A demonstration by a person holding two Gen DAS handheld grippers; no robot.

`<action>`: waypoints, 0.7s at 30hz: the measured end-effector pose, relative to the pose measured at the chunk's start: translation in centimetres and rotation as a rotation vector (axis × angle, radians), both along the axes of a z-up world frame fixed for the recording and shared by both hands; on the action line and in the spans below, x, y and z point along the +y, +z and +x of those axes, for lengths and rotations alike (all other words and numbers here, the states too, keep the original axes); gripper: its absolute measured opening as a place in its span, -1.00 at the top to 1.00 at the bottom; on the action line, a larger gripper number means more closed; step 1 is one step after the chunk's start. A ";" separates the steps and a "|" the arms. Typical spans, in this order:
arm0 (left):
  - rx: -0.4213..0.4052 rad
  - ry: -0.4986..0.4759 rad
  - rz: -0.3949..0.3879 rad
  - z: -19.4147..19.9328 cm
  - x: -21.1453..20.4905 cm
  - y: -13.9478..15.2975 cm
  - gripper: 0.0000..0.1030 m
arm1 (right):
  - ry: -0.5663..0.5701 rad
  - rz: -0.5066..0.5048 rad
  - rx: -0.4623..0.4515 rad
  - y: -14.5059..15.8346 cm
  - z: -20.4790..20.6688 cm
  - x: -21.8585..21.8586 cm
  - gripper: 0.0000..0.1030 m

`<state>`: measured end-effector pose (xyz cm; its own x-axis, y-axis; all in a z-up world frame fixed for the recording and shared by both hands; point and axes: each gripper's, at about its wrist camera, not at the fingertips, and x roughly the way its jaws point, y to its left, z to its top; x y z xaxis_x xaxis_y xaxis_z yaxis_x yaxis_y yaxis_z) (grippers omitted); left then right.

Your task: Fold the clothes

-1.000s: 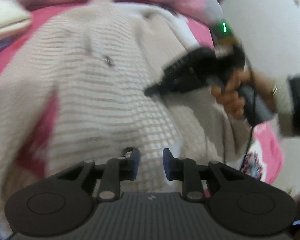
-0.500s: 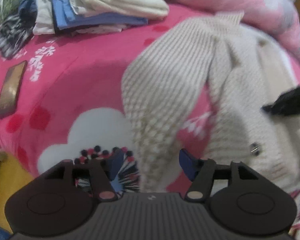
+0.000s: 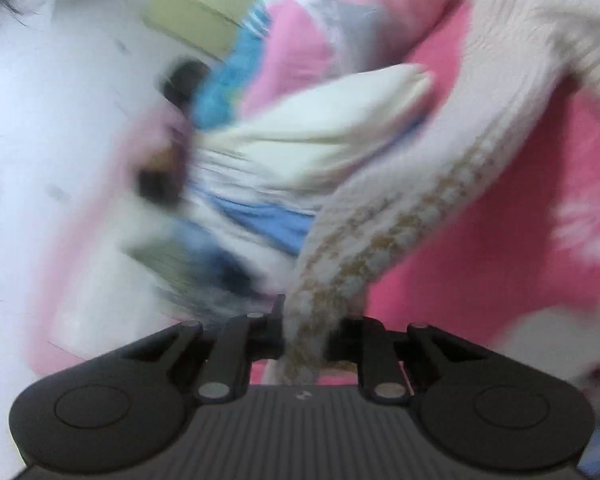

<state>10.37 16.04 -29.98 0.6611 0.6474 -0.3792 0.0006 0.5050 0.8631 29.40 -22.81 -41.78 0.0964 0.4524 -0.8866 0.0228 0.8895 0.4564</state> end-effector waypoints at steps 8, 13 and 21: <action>0.403 0.007 -0.034 -1.6 1.5 -10.6 0.49 | -0.031 0.010 -0.010 -0.2 -0.3 0.0 0.71; 0.344 0.117 -0.138 -1.1 2.5 -7.6 0.05 | -0.037 0.020 -0.012 -0.3 -0.4 -0.3 0.70; 0.139 0.221 -0.618 -1.9 1.5 1.4 -0.12 | -0.086 0.080 0.006 0.5 -1.7 -1.1 0.50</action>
<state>8.50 17.53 -28.55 0.4561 0.3982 -0.7959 -0.0691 0.9075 0.4144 27.68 -23.94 -41.27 0.1325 0.5122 -0.8486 0.1008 0.8447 0.5256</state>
